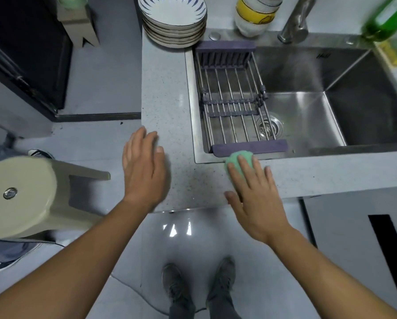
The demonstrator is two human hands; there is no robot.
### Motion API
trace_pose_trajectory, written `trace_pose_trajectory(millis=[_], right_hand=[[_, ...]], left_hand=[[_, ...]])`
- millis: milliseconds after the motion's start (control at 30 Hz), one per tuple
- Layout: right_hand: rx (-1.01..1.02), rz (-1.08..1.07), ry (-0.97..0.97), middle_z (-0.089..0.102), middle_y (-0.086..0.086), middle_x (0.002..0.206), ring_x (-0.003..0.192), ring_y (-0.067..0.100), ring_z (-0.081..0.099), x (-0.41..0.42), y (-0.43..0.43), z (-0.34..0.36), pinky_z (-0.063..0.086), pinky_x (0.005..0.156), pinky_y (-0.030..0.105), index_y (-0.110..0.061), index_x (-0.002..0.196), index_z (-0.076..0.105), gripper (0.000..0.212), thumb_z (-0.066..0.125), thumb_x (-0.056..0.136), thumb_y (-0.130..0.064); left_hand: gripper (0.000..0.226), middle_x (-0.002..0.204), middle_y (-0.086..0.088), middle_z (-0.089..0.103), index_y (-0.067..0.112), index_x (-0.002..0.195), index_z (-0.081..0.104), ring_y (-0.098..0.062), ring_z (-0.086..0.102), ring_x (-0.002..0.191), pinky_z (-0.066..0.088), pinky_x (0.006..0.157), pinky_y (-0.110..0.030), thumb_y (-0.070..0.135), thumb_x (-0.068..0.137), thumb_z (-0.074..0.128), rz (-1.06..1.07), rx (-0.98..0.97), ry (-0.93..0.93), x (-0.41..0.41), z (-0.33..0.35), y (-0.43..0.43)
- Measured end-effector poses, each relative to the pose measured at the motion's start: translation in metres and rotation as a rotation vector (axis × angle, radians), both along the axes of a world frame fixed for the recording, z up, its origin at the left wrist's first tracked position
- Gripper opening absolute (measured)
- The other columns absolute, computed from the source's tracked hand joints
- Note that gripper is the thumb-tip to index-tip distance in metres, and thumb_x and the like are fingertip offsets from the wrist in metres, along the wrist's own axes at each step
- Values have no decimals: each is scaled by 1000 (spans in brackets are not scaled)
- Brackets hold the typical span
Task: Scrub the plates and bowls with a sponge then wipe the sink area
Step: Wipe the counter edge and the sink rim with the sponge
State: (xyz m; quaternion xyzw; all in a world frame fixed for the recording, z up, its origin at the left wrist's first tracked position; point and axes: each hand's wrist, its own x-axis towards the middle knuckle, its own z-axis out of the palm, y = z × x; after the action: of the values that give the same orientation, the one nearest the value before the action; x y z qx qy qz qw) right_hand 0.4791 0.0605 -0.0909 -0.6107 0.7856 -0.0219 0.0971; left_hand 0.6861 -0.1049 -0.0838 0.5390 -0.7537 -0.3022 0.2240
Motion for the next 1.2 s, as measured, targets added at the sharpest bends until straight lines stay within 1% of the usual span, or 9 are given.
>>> trace_pose_trajectory(millis=[100, 200, 233, 333, 467, 667, 800, 1033, 1200], right_hand=[[-8, -259, -8, 4, 2, 169, 155, 25, -9, -18, 7, 2, -1, 125, 50, -26, 160, 13, 65, 16, 102, -54], [-47, -280, -30, 8, 9, 168, 155, 32, -4, 15, -14, 5, 3, 124, 53, -19, 160, 14, 68, 15, 101, -52], [-56, -192, -33, 7, 9, 168, 155, 33, -4, 30, -20, 4, 5, 124, 54, -18, 160, 13, 67, 17, 102, -51], [-95, 78, -70, 8, 8, 168, 155, 33, -2, 59, -22, -1, 10, 124, 55, -16, 159, 18, 64, 30, 103, -44], [-105, 266, -60, 17, 5, 167, 155, 30, 5, 31, -1, -2, 14, 124, 53, -18, 157, 30, 59, 41, 102, -36], [-18, -29, -17, 8, 0, 168, 155, 27, -2, -51, 24, -1, 12, 123, 56, -24, 159, 19, 61, 25, 102, -44], [-40, -206, -14, 8, 5, 168, 155, 31, -2, -31, 10, 2, 7, 124, 55, -21, 160, 14, 64, 19, 103, -49], [-110, 129, -51, 17, 2, 167, 155, 28, 5, 12, 4, -5, 15, 123, 54, -20, 157, 29, 62, 39, 102, -46], [-36, -29, 6, 6, 2, 168, 155, 31, -1, -61, 29, -5, 12, 124, 54, -23, 160, 16, 63, 27, 103, -48]], left_hand=[[60, 158, -4, 44, 14, 147, 48, -12, 26, 153, 8, 129, -45, 40, 104, 14, -153, -102, 11, 0, 0, 5], [57, 149, 10, 46, 15, 149, 48, 22, 14, 142, 11, 128, -39, 37, 106, 17, -244, -10, 96, -17, 10, 9], [57, 148, 13, 46, 19, 149, 49, 22, 13, 142, 14, 127, -39, 39, 106, 18, -254, 58, 126, -27, 14, 8], [58, 146, 8, 57, 29, 143, 56, -16, 40, 145, 33, 121, -49, 49, 104, 17, -316, 191, 154, -53, 19, -4], [66, 136, 2, 65, 17, 137, 63, 2, 48, 124, 12, 127, -29, 46, 104, 14, -592, 94, 23, -71, 14, -17], [54, 127, 7, 68, 18, 134, 64, -7, 59, 121, 13, 128, -43, 35, 108, 20, -692, -58, -96, -66, 7, -21], [50, 129, 5, 66, 18, 136, 61, -11, 58, 121, 17, 126, -45, 33, 106, 24, -702, -119, -124, -65, 4, -16], [59, 126, -2, 64, 12, 141, 56, -21, 59, 119, 15, 126, -50, 45, 105, 24, -739, -318, -382, -69, 5, -13], [57, 113, -2, 66, 11, 131, 61, -24, 62, 109, 20, 124, -50, 46, 104, 26, -715, -378, -456, -76, 9, -10]])
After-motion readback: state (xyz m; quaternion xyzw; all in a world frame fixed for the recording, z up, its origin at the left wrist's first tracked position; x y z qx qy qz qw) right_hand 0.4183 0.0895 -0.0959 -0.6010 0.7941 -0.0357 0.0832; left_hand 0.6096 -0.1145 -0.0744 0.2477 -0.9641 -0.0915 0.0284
